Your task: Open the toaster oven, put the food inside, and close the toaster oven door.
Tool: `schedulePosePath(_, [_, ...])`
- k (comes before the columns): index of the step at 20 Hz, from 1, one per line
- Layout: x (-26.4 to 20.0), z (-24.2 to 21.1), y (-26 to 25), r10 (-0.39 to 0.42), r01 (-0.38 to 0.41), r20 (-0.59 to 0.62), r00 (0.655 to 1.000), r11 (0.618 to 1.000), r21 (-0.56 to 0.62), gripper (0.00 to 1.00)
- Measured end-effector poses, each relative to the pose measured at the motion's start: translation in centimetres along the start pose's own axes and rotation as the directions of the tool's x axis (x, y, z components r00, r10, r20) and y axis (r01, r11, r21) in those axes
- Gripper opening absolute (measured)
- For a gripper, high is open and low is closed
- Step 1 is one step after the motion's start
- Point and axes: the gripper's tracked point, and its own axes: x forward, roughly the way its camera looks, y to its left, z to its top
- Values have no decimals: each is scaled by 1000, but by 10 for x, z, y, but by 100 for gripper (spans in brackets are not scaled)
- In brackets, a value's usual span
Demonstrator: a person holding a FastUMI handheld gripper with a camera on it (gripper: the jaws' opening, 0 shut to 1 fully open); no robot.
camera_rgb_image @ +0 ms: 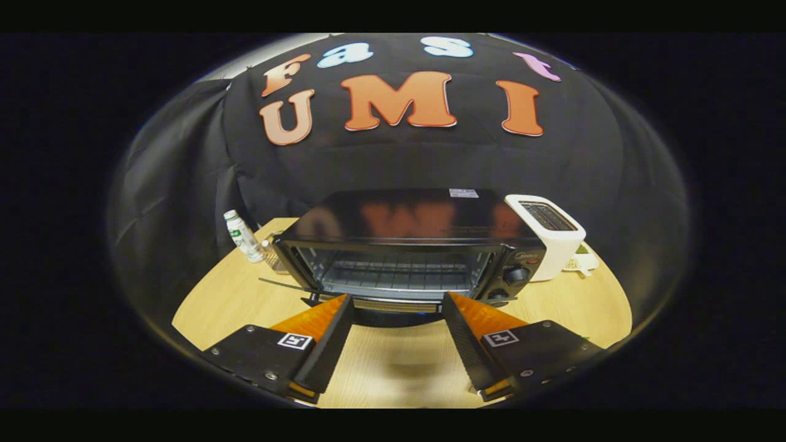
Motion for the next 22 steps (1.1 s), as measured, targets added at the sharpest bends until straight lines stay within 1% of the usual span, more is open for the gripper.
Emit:
schedulePosePath(3, [-8,-20,2,4,-6,-49,999,999,-51,86])
schedulePosePath(7, [-18,-49,4,21,-24,-134,991,999,-22,86])
schedulePosePath(9, [-24,-72,7,40,-40,-209,977,999,4,85])
schedulePosePath(11, [-22,-87,11,44,-46,-224,974,999,-5,79])
schedulePosePath(12, [-21,-93,13,47,-50,-240,970,999,-7,79])
schedulePosePath(14, [-19,-117,19,68,-66,-318,946,998,18,78])
schedulePosePath(15, [-15,-127,20,75,-64,-355,932,997,41,78])
schedulePosePath(17, [-3,-138,13,50,-24,-392,919,997,71,78])
schedulePosePath(18, [3,-140,8,35,-5,-401,916,997,74,78])
schedulePosePath(19, [10,-141,5,25,5,-390,920,997,74,78])
schedulePosePath(22, [11,-147,6,27,2,-416,909,998,69,77])
